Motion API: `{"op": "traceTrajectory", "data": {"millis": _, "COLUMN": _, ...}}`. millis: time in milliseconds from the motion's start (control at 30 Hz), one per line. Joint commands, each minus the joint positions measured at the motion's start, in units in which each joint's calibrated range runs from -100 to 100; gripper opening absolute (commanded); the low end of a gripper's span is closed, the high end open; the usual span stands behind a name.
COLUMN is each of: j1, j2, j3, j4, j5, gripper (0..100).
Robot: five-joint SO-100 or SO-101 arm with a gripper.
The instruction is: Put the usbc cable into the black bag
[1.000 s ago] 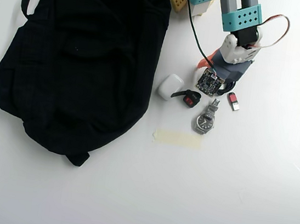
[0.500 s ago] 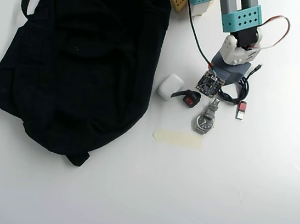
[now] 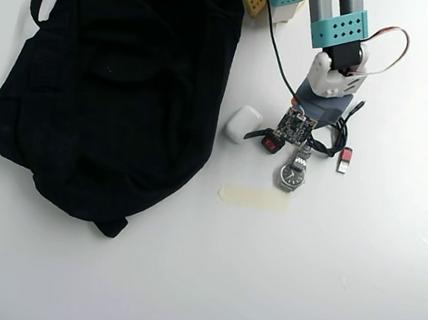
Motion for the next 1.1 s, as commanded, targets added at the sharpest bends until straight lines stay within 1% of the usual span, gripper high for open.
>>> {"op": "traceTrajectory", "data": {"millis": 0, "j1": 3.4, "j2": -1.8, "j3": -8.1, "j4": 3.3, "j5": 5.7, "gripper": 2}}
{"op": "traceTrajectory", "data": {"millis": 167, "j1": 6.2, "j2": -4.9, "j3": -19.0, "j4": 16.9, "j5": 7.0, "gripper": 2}}
{"op": "traceTrajectory", "data": {"millis": 267, "j1": 7.2, "j2": -5.7, "j3": -24.8, "j4": 22.5, "j5": 10.1, "gripper": 2}}
{"op": "traceTrajectory", "data": {"millis": 467, "j1": 9.3, "j2": -8.3, "j3": -32.6, "j4": 31.2, "j5": 13.5, "gripper": 2}}
{"op": "traceTrajectory", "data": {"millis": 767, "j1": 14.3, "j2": -20.4, "j3": -32.6, "j4": 37.8, "j5": 16.2, "gripper": 2}}
{"op": "traceTrajectory", "data": {"millis": 933, "j1": 18.9, "j2": -24.7, "j3": -31.7, "j4": 43.0, "j5": 15.7, "gripper": 2}}
{"op": "traceTrajectory", "data": {"millis": 1067, "j1": 24.0, "j2": -27.3, "j3": -28.6, "j4": 44.2, "j5": 15.6, "gripper": 2}}
